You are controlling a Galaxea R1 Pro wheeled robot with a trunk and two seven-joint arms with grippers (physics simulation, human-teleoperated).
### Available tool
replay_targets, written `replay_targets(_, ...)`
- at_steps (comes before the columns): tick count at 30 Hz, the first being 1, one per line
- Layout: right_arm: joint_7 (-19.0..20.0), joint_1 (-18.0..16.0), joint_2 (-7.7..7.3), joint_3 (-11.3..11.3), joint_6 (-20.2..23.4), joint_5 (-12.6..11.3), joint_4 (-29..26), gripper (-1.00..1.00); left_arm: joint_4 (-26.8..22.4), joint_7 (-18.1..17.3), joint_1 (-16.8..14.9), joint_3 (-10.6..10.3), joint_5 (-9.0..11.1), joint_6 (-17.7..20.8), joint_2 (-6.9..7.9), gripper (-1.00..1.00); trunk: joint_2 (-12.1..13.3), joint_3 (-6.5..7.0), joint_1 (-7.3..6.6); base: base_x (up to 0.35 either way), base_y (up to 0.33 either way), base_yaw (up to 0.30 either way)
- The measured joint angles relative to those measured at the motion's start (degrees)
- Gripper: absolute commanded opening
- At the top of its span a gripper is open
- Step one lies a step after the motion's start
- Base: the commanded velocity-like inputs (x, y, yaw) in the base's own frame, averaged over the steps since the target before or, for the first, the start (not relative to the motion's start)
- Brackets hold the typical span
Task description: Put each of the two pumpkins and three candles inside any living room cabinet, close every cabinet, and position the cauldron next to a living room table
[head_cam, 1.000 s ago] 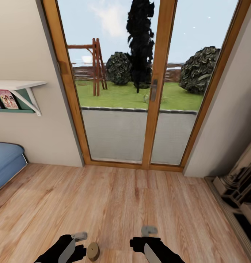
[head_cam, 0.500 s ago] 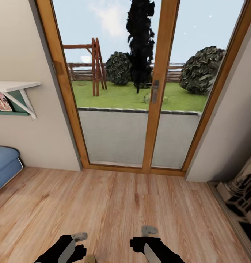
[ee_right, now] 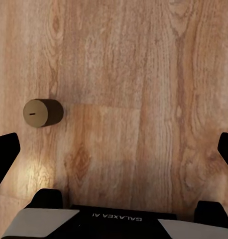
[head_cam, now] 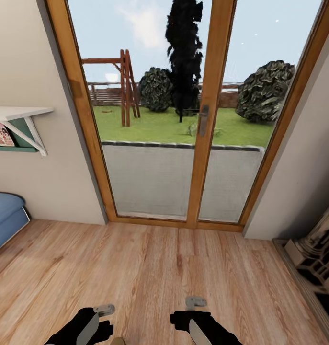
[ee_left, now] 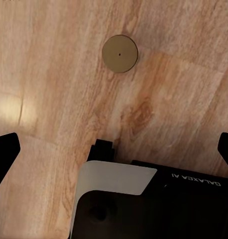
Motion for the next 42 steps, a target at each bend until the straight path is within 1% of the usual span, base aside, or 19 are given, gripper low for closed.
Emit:
replay_targets(9, 0.02, -0.07, 0.0, 0.46, 0.11, 0.2, -1.03, 1.0, -1.75, 0.06, 0.0, 0.18, 0.2, 0.09, 0.01, 1.0, -3.61, -1.62, 1.98, 0.0, 0.0, 0.0)
replay_targets(14, -0.17, -0.08, 0.0, 0.68, 1.13, 0.2, -4.98, 1.0, -3.75, 0.07, 0.0, 0.12, 0.23, 0.18, 0.07, 1.0, -5.62, -2.51, 3.08, 0.0, 0.0, 0.0)
replay_targets(17, -0.22, -0.04, 0.0, 0.64, 1.35, 0.15, -5.92, 1.0, -4.44, 0.06, -0.01, 0.11, 0.16, 0.2, 0.06, 1.0, -6.82, -3.05, 3.74, 0.0, 0.0, 0.0)
replay_targets(22, -0.24, -0.05, 0.0, 0.63, 1.42, 0.17, -6.22, 1.0, -4.83, 0.16, -0.08, 0.12, -0.02, 0.21, -0.01, 1.0, -8.83, -3.95, 4.83, 0.0, 0.0, 0.0)
replay_targets(30, -0.15, -0.05, -0.08, 0.78, 1.31, 0.2, -6.33, 1.0, -4.19, 0.22, -0.08, 0.21, -0.12, 0.08, -0.04, 1.0, -12.04, -5.39, 6.59, 0.0, 0.0, 0.0)
replay_targets(34, 0.06, -0.03, -0.09, 1.01, 1.08, 0.26, -6.33, 1.0, -3.95, 0.19, -0.08, 0.14, -0.12, -0.75, -0.02, 1.0, -13.64, -6.11, 7.47, 0.0, 0.0, 0.0)
replay_targets(42, 0.19, -0.02, -0.08, 1.06, 0.86, 0.29, -6.32, 1.0, -3.9, 0.23, -0.08, 0.23, -0.02, -1.26, -0.08, 1.0, -16.85, -7.55, 9.23, 0.0, 0.0, 0.0)
